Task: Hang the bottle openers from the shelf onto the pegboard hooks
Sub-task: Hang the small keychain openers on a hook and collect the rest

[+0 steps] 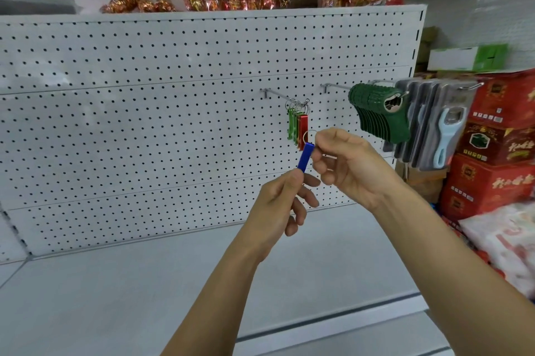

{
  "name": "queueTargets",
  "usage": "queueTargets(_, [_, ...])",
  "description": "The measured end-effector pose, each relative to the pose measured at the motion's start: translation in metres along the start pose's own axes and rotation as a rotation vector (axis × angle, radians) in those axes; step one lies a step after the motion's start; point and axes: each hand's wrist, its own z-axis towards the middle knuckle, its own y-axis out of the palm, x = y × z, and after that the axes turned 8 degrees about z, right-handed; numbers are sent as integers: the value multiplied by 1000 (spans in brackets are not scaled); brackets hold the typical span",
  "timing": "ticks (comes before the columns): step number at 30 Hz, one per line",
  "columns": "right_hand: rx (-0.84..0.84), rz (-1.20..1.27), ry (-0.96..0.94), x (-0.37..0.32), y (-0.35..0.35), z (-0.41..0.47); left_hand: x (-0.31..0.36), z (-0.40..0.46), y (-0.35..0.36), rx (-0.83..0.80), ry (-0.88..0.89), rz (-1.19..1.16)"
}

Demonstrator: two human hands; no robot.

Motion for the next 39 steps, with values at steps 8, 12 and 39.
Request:
queueTargets(8, [187,-191,-249,-26,14,27,-6,0,-6,90,-40,264])
queueTargets(12, [211,-239,-220,-28,14,41,-24,-2,-9,175,-33,503])
queueTargets(39, [4,-1056,-259,167,23,-114,-96,-155,-34,406,-100,969])
